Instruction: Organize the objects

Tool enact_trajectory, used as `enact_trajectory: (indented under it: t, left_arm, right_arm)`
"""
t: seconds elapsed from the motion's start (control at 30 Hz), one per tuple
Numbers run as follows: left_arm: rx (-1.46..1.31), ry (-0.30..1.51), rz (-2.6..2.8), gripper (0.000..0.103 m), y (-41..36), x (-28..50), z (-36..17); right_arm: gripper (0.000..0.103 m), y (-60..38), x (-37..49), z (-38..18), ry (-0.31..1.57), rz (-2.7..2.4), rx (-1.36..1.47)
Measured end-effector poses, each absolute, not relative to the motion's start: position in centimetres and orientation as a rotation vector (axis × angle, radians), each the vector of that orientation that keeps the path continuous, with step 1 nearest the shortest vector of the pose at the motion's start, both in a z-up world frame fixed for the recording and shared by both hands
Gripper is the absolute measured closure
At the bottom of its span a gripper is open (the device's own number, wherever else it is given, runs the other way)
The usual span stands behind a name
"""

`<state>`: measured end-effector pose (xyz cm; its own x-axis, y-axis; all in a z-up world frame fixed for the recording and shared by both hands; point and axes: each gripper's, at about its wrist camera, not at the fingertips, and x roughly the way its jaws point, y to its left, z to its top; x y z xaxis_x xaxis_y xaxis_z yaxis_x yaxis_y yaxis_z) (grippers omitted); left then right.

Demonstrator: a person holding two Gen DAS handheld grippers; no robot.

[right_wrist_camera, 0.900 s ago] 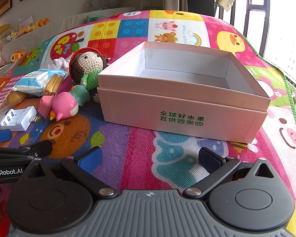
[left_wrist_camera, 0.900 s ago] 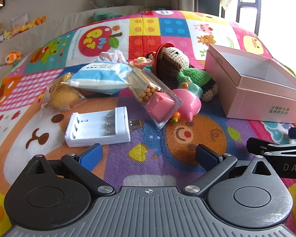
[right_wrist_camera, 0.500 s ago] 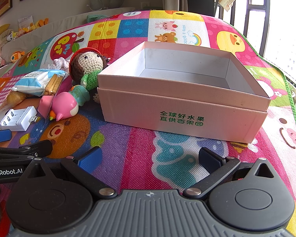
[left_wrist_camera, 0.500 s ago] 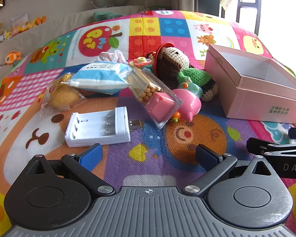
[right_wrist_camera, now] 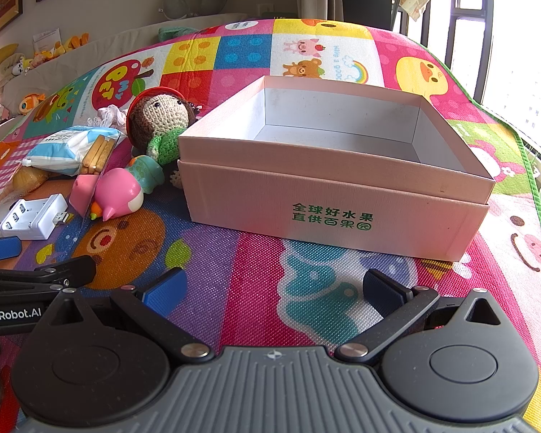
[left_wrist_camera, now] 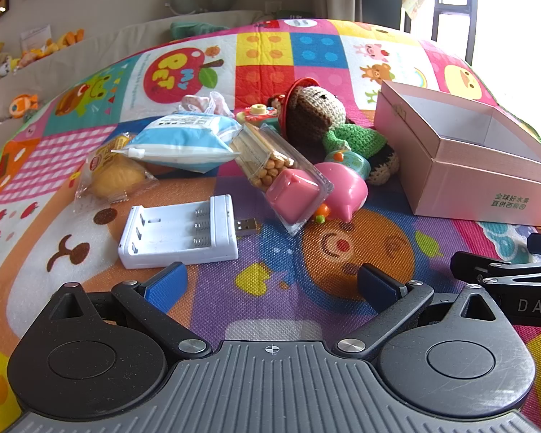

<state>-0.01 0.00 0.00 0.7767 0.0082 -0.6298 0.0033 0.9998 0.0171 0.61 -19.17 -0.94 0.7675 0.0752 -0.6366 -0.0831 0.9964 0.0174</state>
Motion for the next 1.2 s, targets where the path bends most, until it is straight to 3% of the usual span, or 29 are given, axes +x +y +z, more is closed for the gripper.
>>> enact_trajectory:
  t: [1.2]
  left_arm:
    - [0.011,0.680,-0.007,0.001,0.03,-0.29,0.14]
  right_arm:
    - [0.000,-19.23,-0.02,-0.61,0.697,0.118,-0.018]
